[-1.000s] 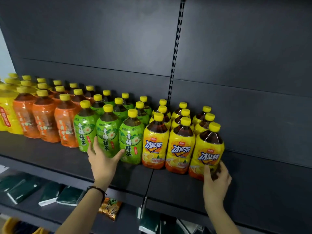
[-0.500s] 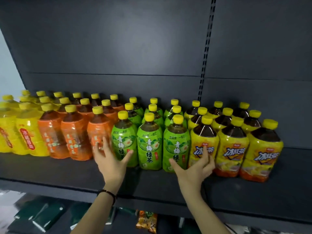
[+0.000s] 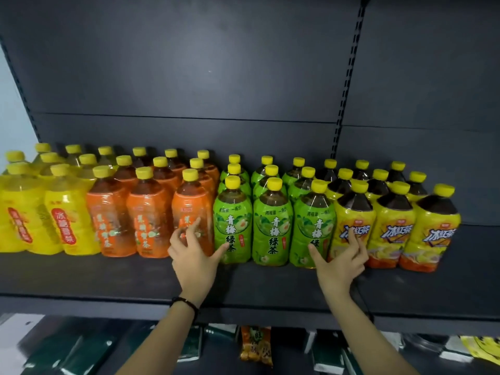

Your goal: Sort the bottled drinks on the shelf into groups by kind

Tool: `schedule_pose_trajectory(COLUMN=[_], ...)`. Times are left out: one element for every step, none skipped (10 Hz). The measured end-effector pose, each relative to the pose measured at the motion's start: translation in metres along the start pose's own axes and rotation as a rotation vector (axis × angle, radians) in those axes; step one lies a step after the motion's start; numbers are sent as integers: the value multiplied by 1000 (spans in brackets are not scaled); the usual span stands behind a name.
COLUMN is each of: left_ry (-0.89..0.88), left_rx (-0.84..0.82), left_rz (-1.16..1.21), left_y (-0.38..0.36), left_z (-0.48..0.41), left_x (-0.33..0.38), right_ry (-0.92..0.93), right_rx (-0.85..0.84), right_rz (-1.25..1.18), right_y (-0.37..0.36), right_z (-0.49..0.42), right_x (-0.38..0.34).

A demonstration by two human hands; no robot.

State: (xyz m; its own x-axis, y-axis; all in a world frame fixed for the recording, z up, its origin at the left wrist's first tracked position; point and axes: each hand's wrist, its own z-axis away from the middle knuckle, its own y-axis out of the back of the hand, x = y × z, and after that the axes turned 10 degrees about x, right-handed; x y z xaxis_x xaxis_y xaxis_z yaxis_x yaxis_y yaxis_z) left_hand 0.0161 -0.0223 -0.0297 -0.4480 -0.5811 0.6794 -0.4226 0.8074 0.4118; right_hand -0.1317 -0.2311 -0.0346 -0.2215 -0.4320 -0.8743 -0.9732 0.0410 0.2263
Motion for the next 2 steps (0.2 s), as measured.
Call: schedule_pose_trajectory(left_ry=[0, 19], left_rx=[-61, -137], left_rz=[23, 88], left_y=[17, 32], left_z=[-17, -24], left_x=[-16, -23], right_ry=[-109, -149], right_rx=[-95, -276], right_rz=[-70, -70], right_y=[8, 21], right_z=[4, 22], right_x=[-1, 1])
